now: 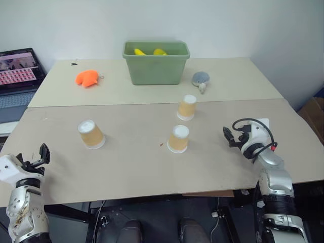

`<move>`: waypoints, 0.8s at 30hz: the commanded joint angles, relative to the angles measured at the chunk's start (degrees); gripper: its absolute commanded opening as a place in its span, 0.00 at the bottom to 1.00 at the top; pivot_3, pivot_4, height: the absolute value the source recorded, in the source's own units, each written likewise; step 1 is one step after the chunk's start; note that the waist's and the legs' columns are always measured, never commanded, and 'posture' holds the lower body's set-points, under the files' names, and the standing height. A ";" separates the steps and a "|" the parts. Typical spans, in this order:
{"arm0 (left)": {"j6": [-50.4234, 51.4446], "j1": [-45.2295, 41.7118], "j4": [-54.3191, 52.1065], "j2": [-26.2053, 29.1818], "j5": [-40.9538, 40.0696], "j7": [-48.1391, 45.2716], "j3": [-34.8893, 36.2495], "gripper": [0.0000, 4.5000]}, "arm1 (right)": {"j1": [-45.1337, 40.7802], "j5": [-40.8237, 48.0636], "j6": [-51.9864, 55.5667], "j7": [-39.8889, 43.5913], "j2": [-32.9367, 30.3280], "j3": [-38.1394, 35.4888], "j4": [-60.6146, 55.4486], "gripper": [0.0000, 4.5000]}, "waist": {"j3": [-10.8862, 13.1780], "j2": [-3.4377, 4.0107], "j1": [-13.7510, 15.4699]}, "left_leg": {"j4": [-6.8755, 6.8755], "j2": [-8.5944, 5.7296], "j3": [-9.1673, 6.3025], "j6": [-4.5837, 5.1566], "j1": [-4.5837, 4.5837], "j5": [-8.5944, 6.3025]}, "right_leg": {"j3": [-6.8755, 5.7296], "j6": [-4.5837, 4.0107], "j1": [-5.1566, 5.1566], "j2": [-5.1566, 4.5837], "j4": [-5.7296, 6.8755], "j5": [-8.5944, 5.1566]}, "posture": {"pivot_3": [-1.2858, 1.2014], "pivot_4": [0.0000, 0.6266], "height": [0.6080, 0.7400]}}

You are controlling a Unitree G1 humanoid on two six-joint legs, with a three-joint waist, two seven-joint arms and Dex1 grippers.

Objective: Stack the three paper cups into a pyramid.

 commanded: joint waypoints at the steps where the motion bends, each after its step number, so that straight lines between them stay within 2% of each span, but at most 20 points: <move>1: -0.42 -0.81 -1.79 1.23 -0.91 -0.41 1.03 0.98 | -1.67 -0.13 -0.83 -0.43 0.05 -0.37 -0.85 1.00 | 0.00 0.00 0.00 | 0.00 0.00 0.00 0.00 0.00 0.00 | 0.00 0.00 0.00 0.00 0.00 0.00 | 0.52 0.24 0.94; 5: 5.87 -2.56 -10.26 1.82 -10.51 0.36 3.66 0.98 | -1.92 -0.44 -0.75 -0.41 0.20 0.38 -0.03 1.00 | 0.01 -0.03 0.00 | 0.01 0.01 -0.01 0.00 -0.01 0.00 | 0.00 0.00 0.00 0.00 0.03 0.00 | 0.52 0.24 0.94; 9: 12.91 -4.70 -19.86 5.30 -21.08 0.24 5.12 0.98 | -2.10 -0.50 -0.69 -0.03 -0.08 1.03 0.58 1.00 | 0.02 -0.04 -0.01 | 0.03 0.02 -0.03 0.00 -0.04 0.00 | 0.00 0.00 -0.02 -0.01 0.04 0.00 | 0.52 0.24 0.94; 14: 22.94 -1.12 -38.58 12.21 -32.06 -6.01 -2.03 0.98 | -2.99 -0.96 -0.91 0.14 -0.18 1.34 2.26 1.00 | 0.03 -0.03 0.02 | 0.03 -0.01 -0.01 -0.01 -0.05 0.00 | 0.02 0.00 0.01 -0.03 0.01 0.00 | 0.52 0.24 0.94; 16: 28.59 3.63 -45.47 17.13 -36.86 -11.84 -6.00 0.98 | -3.84 -0.86 -0.92 0.52 -0.39 1.33 2.84 1.00 | 0.07 0.04 -0.07 | 0.03 -0.02 0.01 -0.01 -0.02 0.00 | 0.06 0.00 0.00 -0.04 0.03 0.00 | 0.52 0.24 0.94; 18: 31.43 7.12 -48.39 20.97 -37.48 -16.12 -8.50 0.98 | -4.48 -0.75 -1.04 1.38 -0.91 1.42 3.28 1.00 | 0.16 0.19 -0.31 | 0.01 0.00 0.03 0.00 0.01 0.00 | 0.08 -0.02 -0.01 0.01 0.03 -0.01 | 0.52 0.24 0.94; 21: 30.81 12.07 -47.50 25.63 -30.13 -24.59 -11.27 0.98 | -4.59 0.50 -0.67 8.22 -4.35 2.31 2.47 1.00 | 0.41 0.58 -0.47 | 0.01 0.03 0.07 0.00 0.06 0.00 | 0.12 -0.06 -0.04 0.08 0.09 -0.04 | 0.52 0.24 0.94; 24: 28.72 11.83 -43.65 28.06 -24.43 -29.77 -13.79 0.98 | -2.33 4.71 1.31 24.31 -13.48 2.83 0.57 1.00 | 0.67 0.98 0.01 | 0.02 -0.01 0.11 0.01 0.08 0.01 | 0.12 -0.09 -0.01 0.08 0.09 -0.09 | 0.52 0.24 0.94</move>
